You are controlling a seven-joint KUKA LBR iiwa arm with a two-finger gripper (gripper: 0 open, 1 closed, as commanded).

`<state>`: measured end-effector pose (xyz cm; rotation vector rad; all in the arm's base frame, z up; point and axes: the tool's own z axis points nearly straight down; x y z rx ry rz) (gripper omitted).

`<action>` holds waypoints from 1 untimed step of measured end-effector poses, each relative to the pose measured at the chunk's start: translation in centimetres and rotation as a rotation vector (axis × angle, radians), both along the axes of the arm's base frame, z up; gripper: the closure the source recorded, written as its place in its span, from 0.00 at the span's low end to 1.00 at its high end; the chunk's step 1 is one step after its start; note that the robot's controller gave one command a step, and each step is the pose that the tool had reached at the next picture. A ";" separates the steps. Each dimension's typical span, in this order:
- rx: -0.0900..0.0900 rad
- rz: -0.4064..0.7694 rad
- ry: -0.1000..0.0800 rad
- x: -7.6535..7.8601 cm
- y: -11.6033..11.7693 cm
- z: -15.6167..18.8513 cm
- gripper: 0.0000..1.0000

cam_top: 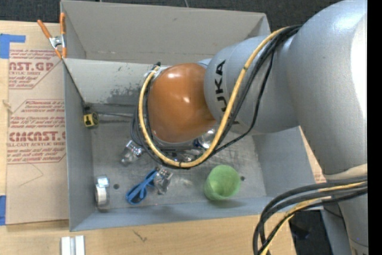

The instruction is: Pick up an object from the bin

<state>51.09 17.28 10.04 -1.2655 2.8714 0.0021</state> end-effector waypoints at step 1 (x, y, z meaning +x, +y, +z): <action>-0.001 0.144 0.002 -0.2 -0.8 0.7 0.00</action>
Offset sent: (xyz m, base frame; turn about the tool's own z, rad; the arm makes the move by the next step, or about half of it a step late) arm -0.0019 -0.0087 0.0072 -0.1449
